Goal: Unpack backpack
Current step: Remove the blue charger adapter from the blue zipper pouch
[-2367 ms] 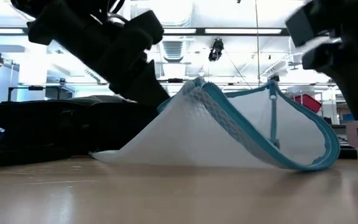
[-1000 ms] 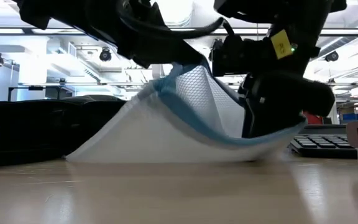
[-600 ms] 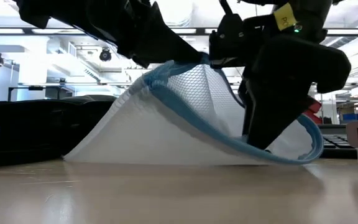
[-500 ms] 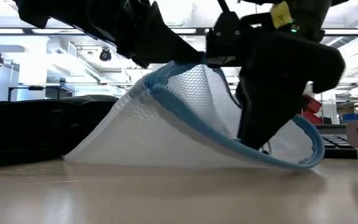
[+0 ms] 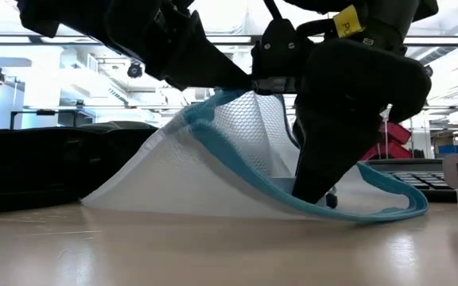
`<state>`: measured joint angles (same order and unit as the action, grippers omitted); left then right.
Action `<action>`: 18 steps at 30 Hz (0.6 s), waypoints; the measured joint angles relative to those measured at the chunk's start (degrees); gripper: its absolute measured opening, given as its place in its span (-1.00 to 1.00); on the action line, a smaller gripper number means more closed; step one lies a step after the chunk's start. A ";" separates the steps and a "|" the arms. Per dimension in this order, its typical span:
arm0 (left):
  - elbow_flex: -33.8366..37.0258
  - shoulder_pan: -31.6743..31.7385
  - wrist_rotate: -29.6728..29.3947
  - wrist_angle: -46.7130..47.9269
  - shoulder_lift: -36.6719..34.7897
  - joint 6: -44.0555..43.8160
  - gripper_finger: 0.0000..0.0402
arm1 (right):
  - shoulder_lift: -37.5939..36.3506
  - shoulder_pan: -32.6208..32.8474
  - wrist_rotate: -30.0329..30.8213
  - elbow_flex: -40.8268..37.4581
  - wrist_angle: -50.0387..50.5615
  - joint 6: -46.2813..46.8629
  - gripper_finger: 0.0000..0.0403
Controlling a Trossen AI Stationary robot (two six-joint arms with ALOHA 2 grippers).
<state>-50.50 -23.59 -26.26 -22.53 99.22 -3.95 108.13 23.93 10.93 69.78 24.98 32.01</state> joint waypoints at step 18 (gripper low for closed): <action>1.26 1.48 -2.19 12.52 0.00 -7.52 -1.00 | -15.04 14.47 4.06 -0.80 30.88 22.69 -0.17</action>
<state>-49.24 -22.11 -28.45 -10.01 99.22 -11.47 93.10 38.40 14.99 68.98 55.86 54.70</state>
